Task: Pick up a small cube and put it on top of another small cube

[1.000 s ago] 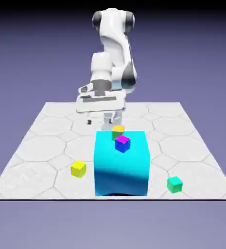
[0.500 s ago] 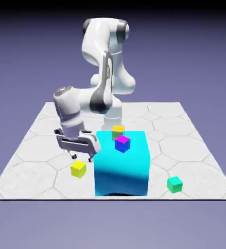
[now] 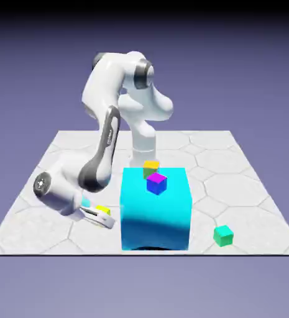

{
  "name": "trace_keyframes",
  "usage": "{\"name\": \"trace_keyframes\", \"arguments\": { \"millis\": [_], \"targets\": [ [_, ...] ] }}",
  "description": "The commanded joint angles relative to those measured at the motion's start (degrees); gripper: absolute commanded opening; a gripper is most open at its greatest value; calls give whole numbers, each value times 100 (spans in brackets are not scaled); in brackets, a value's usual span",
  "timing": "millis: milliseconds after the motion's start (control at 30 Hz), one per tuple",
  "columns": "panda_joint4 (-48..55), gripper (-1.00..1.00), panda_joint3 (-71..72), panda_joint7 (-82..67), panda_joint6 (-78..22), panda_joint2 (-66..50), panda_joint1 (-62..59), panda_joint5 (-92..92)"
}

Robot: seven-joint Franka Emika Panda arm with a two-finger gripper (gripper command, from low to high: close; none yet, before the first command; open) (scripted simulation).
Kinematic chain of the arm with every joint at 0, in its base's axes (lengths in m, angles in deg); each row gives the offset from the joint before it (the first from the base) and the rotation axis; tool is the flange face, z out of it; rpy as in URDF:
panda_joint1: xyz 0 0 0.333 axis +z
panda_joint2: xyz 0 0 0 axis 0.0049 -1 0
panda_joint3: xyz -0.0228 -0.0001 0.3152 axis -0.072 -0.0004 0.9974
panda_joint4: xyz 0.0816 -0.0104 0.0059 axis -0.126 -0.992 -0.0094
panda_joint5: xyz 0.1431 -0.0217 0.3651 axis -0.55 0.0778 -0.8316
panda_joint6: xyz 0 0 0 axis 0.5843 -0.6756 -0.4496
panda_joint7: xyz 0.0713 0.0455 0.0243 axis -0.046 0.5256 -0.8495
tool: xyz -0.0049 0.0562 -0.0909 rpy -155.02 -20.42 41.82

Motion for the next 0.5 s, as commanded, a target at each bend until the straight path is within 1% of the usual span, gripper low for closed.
{"name": "trace_keyframes", "arguments": {
  "millis": [0, 467],
  "targets": [
    [166, 0, -36, -31, -250, -166, -9, 26],
    [2465, 0, -551, -506, -3738, -2412, -91, 490]
  ]
}}
